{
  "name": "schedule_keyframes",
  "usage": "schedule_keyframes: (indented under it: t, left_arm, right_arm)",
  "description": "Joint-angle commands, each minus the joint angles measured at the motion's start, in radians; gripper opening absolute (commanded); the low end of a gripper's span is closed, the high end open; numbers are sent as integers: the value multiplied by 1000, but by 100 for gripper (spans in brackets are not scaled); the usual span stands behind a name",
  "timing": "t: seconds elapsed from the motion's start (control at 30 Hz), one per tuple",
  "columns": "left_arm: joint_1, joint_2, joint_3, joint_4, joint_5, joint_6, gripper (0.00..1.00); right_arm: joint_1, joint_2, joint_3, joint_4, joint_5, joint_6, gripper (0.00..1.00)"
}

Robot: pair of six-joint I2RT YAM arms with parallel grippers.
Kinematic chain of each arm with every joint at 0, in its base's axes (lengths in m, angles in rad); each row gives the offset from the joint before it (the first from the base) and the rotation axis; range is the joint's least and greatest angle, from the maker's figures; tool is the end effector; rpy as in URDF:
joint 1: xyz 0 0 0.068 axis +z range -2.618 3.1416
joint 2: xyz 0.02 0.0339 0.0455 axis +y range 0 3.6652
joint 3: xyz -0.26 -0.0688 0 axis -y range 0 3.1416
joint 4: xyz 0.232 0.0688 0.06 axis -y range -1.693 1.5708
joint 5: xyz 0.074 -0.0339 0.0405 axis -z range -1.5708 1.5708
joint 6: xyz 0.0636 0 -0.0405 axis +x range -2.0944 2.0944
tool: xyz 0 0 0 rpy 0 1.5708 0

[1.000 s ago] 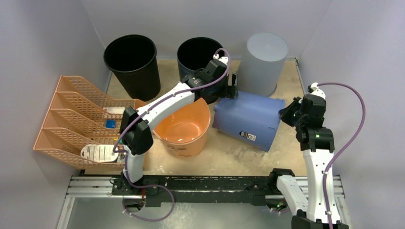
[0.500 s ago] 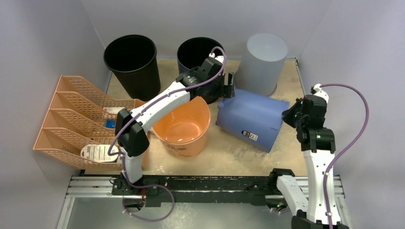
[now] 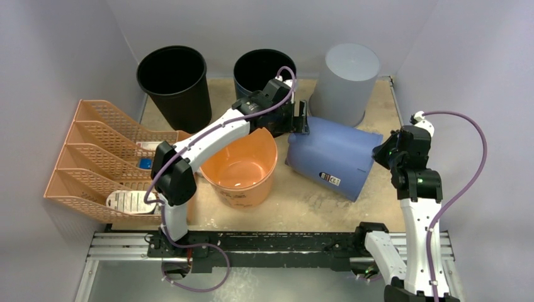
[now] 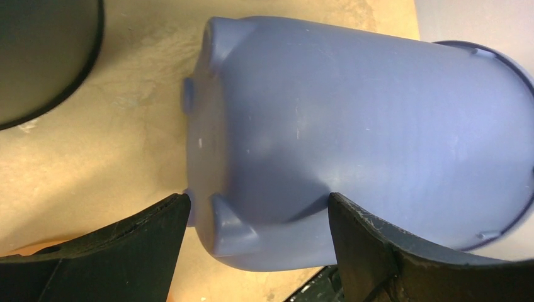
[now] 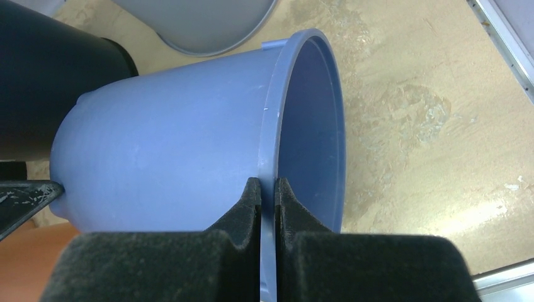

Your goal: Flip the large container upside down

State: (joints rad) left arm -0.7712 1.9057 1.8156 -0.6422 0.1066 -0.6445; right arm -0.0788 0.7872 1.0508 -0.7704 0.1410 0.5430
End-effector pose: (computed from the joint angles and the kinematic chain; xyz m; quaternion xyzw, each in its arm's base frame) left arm 0.3136 -0.3143 0.3062 0.0794 0.9089 -0.3013 0.2772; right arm 0.1634 -0.0219 0.3496 0.2970 0.8075 0.0573 0.5064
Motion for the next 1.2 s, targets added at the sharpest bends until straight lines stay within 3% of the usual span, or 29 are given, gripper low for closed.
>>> schedule_keyframes:
  t: [0.0,0.27,0.53,0.87,1.0,1.1,1.17]
  left_arm:
    - [16,19,-39,98,167,-36,80]
    - [18,-15,-43,194,324,-105,80]
    - [22,-34,-33,411,493,-277,80]
    - [20,-48,7,510,515,-357,80]
    - [21,-26,112,367,459,-254,80]
    - [22,17,263,45,198,-56,80]
    - [28,33,294,-74,34,2,81]
  right_arm:
    - [-2,2,23,-46,46,-2,0]
    - [-2,4,19,-40,36,6,0]
    - [-1,-3,-28,-10,-17,62,0]
    - [-3,-60,-139,34,-84,176,0]
    - [-2,-81,-176,40,-91,196,0]
    - [-2,-90,-192,31,-81,194,0]
    - [-3,-92,-191,21,-69,189,0]
